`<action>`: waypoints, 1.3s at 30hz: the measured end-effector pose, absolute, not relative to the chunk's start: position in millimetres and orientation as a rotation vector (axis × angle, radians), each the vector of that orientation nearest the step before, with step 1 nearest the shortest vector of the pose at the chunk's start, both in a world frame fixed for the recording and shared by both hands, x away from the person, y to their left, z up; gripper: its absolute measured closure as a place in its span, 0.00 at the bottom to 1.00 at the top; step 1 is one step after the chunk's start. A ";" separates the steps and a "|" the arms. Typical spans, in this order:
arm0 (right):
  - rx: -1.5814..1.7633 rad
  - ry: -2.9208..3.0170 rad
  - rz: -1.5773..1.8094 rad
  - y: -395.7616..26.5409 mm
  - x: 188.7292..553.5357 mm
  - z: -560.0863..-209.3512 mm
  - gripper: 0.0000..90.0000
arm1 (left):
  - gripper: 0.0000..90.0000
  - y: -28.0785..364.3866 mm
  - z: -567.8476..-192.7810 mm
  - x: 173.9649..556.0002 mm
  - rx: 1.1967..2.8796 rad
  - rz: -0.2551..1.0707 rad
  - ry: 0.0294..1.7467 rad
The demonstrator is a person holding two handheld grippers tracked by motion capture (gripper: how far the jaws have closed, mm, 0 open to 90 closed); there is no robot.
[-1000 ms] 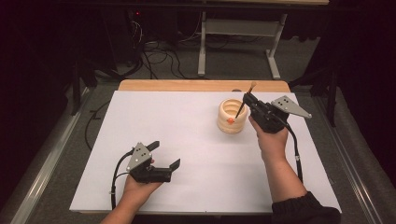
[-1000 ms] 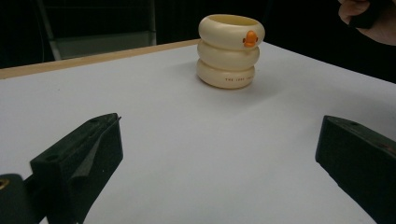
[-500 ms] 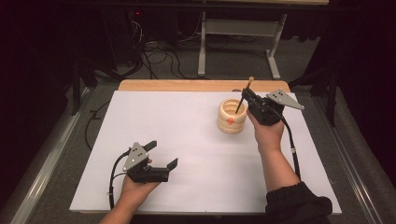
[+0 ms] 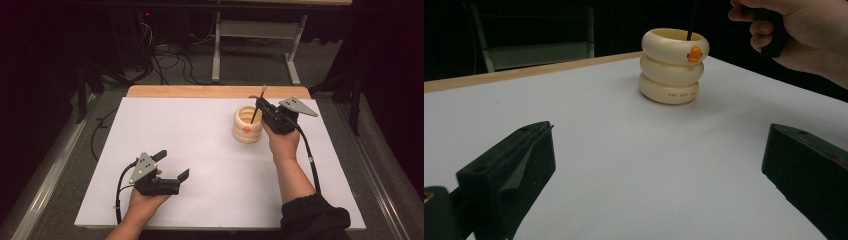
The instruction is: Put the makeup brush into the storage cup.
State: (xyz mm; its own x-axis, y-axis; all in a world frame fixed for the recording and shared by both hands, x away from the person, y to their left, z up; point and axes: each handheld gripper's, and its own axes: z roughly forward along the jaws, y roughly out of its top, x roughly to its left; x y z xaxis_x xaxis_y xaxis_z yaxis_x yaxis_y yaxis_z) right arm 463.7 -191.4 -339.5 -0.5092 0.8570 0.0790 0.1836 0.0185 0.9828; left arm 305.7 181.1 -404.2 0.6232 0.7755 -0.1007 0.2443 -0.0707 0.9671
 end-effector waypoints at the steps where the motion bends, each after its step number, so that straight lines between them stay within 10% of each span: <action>1: 1.074 1.738 1.536 -191.2 464.3 -340.6 0.95 | 0.02 181.5 -404.2 305.8 1.626 0.543 0.862; 36: 1.141 1.804 1.469 -186.8 473.8 -365.0 0.94 | 0.02 183.1 -405.3 307.2 1.638 0.536 0.860; 39: 1.136 1.808 1.475 -185.8 473.4 -364.2 0.81 | 0.02 182.5 -406.1 307.9 1.634 0.532 0.863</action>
